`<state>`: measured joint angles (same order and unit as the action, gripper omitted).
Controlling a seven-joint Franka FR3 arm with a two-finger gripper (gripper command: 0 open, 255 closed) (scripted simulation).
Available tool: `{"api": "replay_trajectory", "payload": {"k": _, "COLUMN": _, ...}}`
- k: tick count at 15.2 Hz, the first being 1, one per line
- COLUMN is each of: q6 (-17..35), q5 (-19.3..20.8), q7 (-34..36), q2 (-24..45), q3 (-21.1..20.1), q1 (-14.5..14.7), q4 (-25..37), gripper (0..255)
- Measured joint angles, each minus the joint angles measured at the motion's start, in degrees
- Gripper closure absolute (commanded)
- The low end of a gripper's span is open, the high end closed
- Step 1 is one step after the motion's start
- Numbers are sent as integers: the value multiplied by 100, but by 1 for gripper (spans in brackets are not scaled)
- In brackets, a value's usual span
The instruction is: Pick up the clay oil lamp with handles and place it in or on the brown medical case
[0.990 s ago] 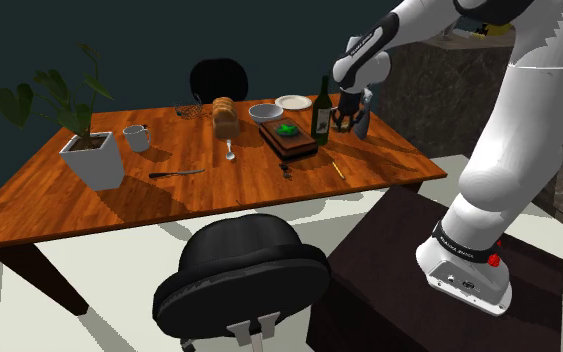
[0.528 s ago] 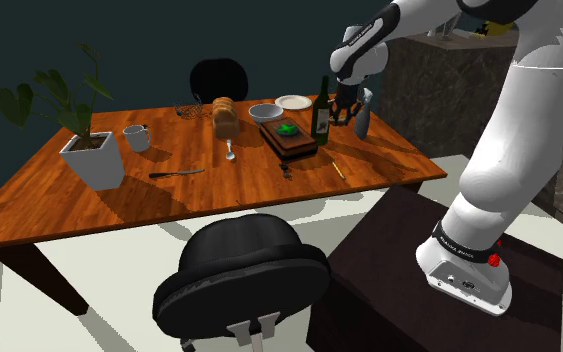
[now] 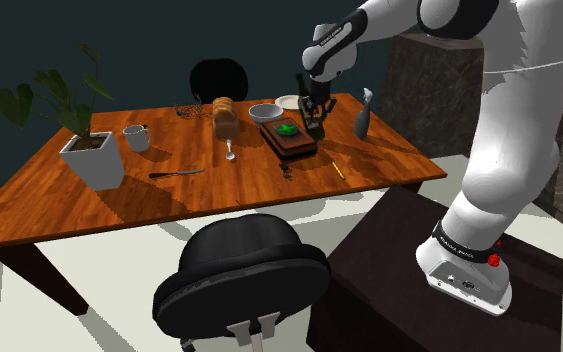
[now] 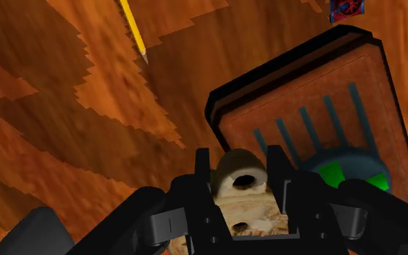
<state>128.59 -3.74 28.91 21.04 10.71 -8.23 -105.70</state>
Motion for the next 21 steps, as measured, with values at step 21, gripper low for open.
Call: {"api": "replay_trajectory", "payload": {"k": 21, "q6": -819, "q5": -137, "q7": 741, "q2": 2517, "q3": -300, "q1": 297, "q4": 3323, "gripper": 255}}
